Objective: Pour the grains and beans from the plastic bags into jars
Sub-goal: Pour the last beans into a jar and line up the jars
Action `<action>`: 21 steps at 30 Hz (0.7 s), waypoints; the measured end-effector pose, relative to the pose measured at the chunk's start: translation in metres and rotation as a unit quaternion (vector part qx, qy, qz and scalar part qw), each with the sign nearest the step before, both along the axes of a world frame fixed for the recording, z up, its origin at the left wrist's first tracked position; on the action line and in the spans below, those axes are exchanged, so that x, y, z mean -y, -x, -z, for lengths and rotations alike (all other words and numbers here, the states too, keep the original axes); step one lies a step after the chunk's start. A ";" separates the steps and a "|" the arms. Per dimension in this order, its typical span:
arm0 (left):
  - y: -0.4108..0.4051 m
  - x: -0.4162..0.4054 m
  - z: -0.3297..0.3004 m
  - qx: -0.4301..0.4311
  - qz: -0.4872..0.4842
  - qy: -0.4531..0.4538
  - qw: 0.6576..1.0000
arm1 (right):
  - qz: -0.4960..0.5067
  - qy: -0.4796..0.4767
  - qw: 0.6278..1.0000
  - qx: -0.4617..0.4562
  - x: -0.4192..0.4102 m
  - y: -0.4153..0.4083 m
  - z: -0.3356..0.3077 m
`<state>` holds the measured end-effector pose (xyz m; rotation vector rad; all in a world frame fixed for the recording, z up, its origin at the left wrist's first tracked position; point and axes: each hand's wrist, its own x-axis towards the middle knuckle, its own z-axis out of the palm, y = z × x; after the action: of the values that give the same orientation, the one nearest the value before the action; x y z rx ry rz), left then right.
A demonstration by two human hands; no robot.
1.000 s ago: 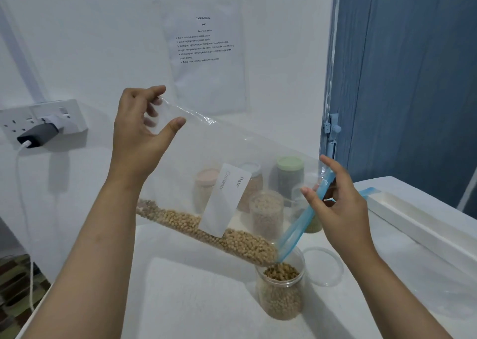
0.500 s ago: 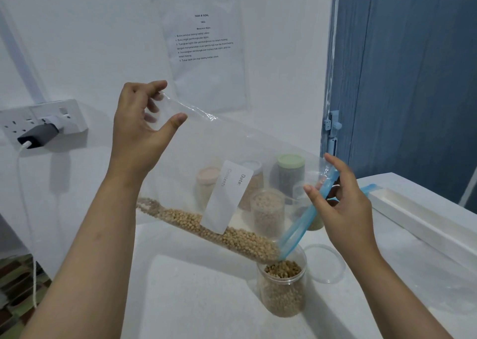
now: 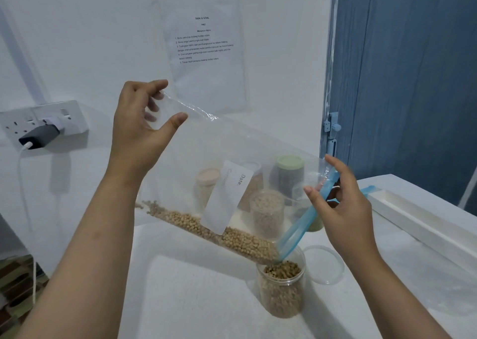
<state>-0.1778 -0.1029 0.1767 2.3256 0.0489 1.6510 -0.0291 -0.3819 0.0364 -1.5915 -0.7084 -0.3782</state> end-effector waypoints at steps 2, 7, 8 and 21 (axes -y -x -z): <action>0.000 0.001 -0.001 0.001 0.001 -0.001 1.000 | -0.001 -0.001 1.000 0.001 0.000 0.000 -0.001; 0.001 0.001 -0.003 0.004 0.002 -0.002 1.000 | -0.001 -0.003 1.000 0.002 0.000 0.000 -0.001; 0.002 0.001 -0.003 0.004 0.003 -0.002 1.000 | -0.002 -0.004 1.000 0.002 0.000 0.001 -0.001; 0.002 0.002 -0.009 0.005 0.003 -0.007 1.000 | -0.005 -0.005 1.000 0.007 0.002 0.001 -0.006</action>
<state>-0.1796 -0.1048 0.1858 2.3264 0.0281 1.6651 -0.0301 -0.3836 0.0421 -1.5761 -0.7232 -0.3858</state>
